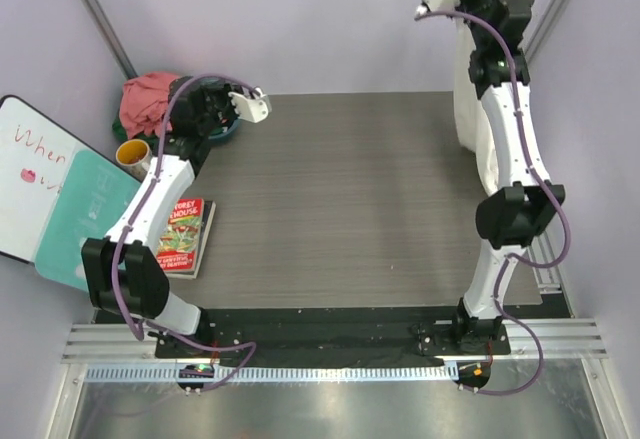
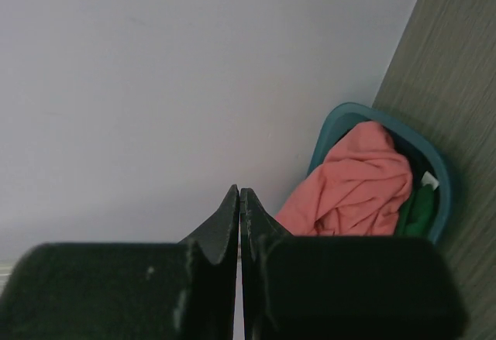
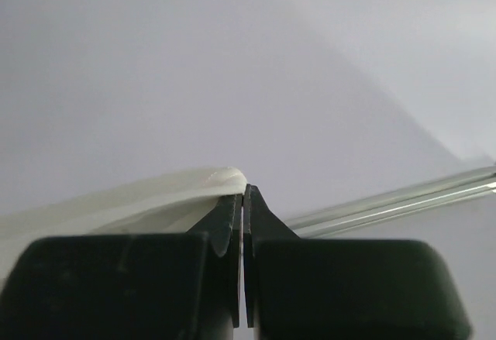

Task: Fold and stack the t-shirts
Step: Flatten the tshirt out

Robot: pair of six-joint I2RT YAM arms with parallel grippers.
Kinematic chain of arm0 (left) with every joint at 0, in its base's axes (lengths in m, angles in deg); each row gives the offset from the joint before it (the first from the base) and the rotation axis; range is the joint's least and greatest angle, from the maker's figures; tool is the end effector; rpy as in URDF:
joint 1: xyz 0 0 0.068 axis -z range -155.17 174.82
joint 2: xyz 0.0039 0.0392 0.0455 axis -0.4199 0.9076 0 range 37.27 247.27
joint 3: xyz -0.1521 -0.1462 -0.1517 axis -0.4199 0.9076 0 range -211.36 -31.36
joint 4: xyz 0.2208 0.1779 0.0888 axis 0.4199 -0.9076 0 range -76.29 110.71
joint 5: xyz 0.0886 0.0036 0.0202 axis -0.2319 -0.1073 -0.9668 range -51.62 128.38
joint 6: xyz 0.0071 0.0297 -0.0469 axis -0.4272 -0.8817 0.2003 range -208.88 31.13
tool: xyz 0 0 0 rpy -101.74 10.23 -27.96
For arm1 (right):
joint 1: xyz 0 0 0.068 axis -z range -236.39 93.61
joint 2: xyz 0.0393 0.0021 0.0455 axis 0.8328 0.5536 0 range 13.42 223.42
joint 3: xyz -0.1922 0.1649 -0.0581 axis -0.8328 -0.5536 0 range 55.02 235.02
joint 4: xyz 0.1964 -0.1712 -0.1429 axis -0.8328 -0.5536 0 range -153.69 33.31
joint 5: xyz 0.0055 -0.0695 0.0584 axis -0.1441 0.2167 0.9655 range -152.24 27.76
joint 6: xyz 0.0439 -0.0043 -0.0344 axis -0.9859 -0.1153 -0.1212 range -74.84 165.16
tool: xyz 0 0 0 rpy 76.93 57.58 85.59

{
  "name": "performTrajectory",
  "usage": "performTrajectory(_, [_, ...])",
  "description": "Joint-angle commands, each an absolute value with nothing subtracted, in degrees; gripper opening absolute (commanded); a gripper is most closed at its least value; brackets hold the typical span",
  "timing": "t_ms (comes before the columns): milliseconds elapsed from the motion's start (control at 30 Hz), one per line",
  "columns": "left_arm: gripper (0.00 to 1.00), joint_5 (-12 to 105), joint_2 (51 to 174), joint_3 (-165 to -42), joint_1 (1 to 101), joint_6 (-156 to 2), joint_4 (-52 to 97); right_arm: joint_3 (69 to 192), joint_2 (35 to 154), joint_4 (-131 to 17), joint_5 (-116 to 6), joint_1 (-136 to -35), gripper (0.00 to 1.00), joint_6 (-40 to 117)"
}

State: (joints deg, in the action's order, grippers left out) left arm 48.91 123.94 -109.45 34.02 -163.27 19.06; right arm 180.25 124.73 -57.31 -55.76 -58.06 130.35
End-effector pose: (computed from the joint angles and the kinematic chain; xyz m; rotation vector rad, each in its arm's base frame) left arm 0.3979 -0.0716 0.3608 1.2952 1.2420 0.6665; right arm 0.4802 0.0184 0.4991 -1.0589 0.9695 -1.1447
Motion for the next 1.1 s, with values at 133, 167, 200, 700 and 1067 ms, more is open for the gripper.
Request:
performTrajectory(133, [0.00,50.15,118.74,-105.55,34.84,-147.68,17.28,195.94,120.83,-44.56,-52.76,-66.14,0.01,124.53])
performTrajectory(167, [0.00,50.42,118.74,-104.93,34.84,-147.15,17.28,194.35,119.26,-44.30,-52.23,-66.67,0.01,124.09])
performTrajectory(200, [0.00,50.42,118.92,-104.14,35.11,-146.45,17.28,192.68,116.37,-43.95,-50.74,-67.28,0.01,123.65])
performTrajectory(700, [0.33,48.92,121.99,-106.51,36.51,-140.47,18.60,168.10,96.06,-60.38,-51.17,-69.31,0.01,120.74])
performTrajectory(1067, [1.00,66.30,129.28,-115.46,43.01,-144.32,-12.45,130.26,85.93,-62.75,-53.88,-69.48,0.01,123.82])
